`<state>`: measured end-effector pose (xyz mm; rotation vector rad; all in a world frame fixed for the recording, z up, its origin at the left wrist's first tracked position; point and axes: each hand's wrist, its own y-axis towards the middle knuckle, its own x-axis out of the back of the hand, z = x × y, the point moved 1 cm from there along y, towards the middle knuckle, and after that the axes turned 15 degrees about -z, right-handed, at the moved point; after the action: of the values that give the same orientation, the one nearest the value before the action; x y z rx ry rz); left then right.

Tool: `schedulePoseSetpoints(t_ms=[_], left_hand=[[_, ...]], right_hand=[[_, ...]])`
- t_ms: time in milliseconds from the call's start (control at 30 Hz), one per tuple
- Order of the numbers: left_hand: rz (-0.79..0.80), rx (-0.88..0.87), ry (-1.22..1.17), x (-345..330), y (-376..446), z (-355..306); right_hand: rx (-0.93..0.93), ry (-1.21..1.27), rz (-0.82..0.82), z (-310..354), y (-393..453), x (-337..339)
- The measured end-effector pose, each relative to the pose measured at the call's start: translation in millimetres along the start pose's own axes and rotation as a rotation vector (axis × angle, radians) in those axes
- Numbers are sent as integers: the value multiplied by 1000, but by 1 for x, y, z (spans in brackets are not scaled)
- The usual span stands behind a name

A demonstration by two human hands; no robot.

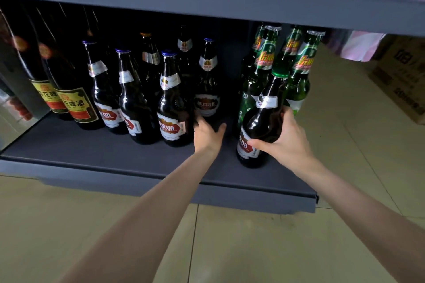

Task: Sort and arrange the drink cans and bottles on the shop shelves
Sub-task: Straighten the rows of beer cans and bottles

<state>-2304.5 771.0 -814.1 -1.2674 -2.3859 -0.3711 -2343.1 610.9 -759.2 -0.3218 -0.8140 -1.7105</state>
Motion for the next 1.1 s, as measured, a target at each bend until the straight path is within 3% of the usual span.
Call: schedulePoseSetpoints(t_ms=[433,667,1100], left_hand=[[-240,75,-236,-43,57,8],[-162,43,-260,-53,58,-5],[-165,-8,-145,-64,67,-7]], right_hand=[[38,35,6,-13,4,-1],[16,27,6,-9,3,-1],[1,24,-2,-9,1,-1]])
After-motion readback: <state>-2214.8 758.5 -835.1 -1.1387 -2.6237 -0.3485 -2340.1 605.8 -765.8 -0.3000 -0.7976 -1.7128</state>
